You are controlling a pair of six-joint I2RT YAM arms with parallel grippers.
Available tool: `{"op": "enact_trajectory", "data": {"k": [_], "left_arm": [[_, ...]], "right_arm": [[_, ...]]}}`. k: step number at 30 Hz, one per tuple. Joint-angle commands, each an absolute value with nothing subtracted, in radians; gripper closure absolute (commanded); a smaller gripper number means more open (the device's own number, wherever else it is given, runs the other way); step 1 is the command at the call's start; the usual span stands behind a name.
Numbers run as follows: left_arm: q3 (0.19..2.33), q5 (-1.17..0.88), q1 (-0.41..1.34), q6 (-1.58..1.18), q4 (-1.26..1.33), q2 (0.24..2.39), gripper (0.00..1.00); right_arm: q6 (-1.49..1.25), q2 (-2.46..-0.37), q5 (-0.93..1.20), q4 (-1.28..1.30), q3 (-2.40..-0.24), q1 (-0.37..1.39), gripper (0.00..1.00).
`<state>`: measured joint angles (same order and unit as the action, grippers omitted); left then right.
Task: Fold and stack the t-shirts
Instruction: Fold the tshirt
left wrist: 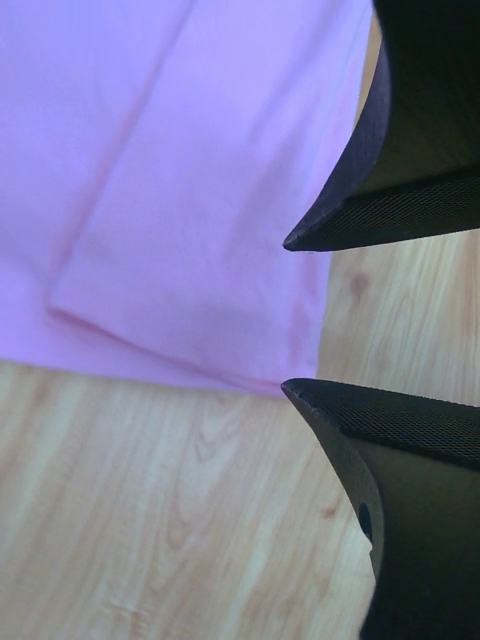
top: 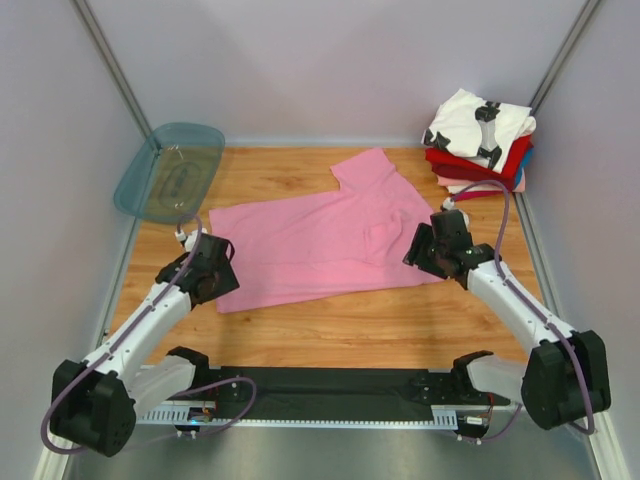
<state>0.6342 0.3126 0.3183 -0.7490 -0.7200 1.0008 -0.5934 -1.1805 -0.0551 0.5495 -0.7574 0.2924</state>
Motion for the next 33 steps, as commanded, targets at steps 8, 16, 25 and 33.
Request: {"op": "enact_trajectory", "data": {"k": [8, 16, 25, 33], "left_arm": [[0.775, 0.198, 0.322, -0.683, -0.476, 1.352, 0.44], [0.862, 0.129, 0.311, -0.638, -0.434, 1.585, 0.47], [0.887, 0.207, 0.307, -0.584, -0.512, 1.606, 0.48], [0.707, 0.144, 0.308, -0.661, -0.569, 1.367, 0.48]], "right_arm": [[-0.526, -1.564, -0.089, 0.485, -0.953, 0.278, 0.48], [-0.601, -1.602, 0.141, 0.388, -0.778, 0.284, 0.49], [-0.811, -1.318, 0.158, 0.400, -0.473, 0.416, 0.48], [-0.827, -1.005, -0.047, 0.707, -0.514, 0.423, 0.41]]}}
